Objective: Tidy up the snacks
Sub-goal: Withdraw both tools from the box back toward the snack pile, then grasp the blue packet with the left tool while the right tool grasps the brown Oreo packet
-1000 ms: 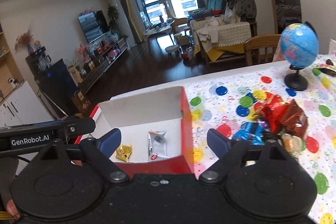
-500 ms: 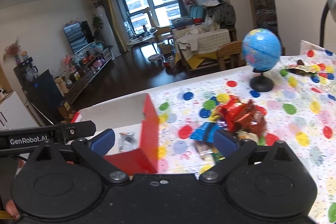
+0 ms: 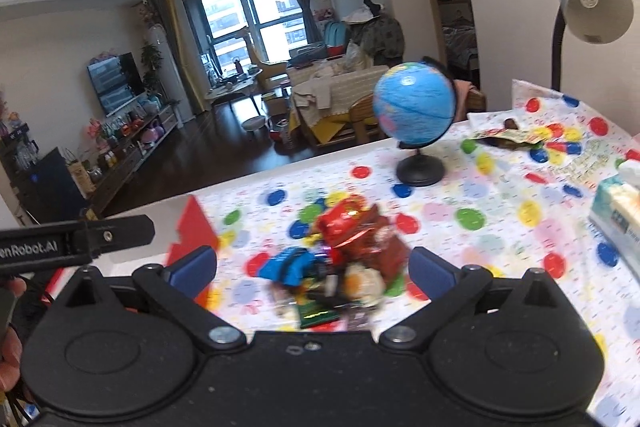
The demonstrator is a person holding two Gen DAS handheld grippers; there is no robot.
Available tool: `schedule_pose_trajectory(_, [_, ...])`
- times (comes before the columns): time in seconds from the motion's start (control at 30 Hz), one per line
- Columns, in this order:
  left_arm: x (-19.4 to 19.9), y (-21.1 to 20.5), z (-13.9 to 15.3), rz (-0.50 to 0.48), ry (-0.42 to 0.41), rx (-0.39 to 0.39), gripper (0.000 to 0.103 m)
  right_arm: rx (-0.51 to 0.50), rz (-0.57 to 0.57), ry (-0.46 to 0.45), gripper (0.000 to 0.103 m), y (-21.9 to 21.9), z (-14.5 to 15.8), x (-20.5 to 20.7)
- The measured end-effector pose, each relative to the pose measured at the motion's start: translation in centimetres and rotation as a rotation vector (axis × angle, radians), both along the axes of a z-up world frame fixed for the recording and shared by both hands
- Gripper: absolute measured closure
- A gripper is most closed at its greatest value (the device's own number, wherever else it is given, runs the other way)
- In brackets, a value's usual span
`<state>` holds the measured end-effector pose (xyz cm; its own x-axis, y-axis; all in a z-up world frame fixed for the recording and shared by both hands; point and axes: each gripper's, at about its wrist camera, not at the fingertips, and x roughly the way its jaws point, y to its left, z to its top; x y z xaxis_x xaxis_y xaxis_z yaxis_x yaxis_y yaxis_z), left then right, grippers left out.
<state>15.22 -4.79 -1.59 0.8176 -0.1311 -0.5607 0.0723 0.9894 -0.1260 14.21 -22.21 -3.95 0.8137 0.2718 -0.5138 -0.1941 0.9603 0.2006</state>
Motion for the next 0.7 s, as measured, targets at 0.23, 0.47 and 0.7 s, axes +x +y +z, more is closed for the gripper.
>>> schedule_pose_trajectory(0.23, [2.1, -2.3, -2.5, 0.037, 0.025, -0.001, 0.011, -0.041, -0.009, 0.001, 0.001, -2.8, -1.2, 1.9])
schedule_pose_trajectory(0.47, [5.8, -2.8, -4.5, 0.073, 0.101, -0.009, 0.011, -0.097, 0.023, 0.035, 0.002, -3.9, -2.7, 5.8])
schedule_pose_trajectory(0.7, [9.7, -3.1, -6.5, 0.093, 0.15, 0.023, 0.011, -0.138, 0.07, 0.072, 0.005, -3.6, -4.6, 9.6])
